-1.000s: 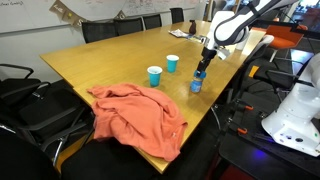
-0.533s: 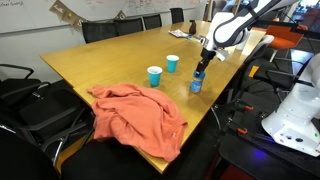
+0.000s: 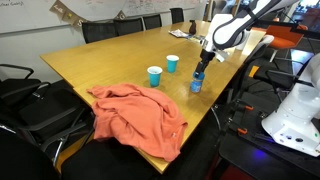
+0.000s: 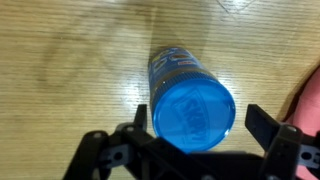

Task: Take the blue lid from the table and put it on the peanut butter bottle

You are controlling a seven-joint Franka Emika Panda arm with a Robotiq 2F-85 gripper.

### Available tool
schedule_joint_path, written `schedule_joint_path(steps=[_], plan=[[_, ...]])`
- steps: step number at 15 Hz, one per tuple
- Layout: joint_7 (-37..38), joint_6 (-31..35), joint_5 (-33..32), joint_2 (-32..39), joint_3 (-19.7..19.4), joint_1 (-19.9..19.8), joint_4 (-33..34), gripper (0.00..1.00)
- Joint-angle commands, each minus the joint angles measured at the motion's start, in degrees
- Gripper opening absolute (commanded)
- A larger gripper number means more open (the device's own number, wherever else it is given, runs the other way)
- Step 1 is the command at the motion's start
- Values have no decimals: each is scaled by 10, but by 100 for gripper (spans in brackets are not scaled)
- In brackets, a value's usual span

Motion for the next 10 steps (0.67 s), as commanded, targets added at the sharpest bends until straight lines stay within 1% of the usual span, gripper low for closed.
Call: schedule_joint_path(steps=[1, 6, 10], plan=[[7, -8, -1, -64, 6, 1, -23, 100], [9, -37, -16, -173, -6, -1, -37, 100], [34, -112, -48, -250, -12, -15, -33, 100]])
